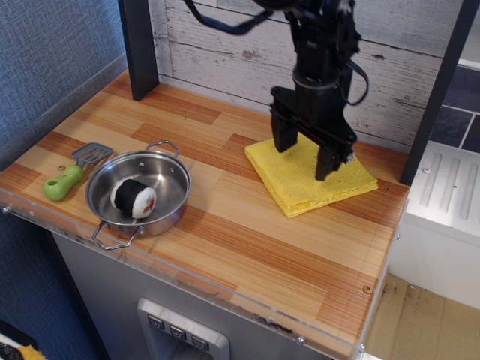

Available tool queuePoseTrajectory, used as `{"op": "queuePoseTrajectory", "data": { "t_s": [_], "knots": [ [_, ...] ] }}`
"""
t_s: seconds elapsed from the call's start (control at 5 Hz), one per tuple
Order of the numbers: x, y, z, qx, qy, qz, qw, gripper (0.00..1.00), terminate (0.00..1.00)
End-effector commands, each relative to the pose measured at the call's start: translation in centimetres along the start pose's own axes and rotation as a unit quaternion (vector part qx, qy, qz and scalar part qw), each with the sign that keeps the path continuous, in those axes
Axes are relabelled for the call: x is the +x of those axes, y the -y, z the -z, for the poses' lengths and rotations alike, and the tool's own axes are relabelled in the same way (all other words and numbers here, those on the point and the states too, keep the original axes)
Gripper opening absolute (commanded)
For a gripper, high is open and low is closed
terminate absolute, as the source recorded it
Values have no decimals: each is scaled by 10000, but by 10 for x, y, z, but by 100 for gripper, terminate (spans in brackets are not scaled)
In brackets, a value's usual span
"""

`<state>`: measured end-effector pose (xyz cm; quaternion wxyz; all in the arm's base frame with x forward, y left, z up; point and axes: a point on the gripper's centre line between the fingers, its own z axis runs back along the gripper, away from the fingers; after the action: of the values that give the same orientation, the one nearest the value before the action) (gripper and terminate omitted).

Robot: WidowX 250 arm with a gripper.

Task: Pick the yellow towel and place it on the right corner

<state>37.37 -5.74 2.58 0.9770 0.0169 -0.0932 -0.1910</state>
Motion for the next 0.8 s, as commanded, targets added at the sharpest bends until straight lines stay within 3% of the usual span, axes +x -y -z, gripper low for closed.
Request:
{"op": "queuePoseTrajectory", "data": {
  "t_s": [0.0,0.2,0.6],
  "knots": [
    [5,6,7,11,33,70,10000,100,0],
    [-3,9,17,-105,-43,14,9999,100,0],
    [-28,23,12,-105,-140,-54,9998,100,0]
  ]
}}
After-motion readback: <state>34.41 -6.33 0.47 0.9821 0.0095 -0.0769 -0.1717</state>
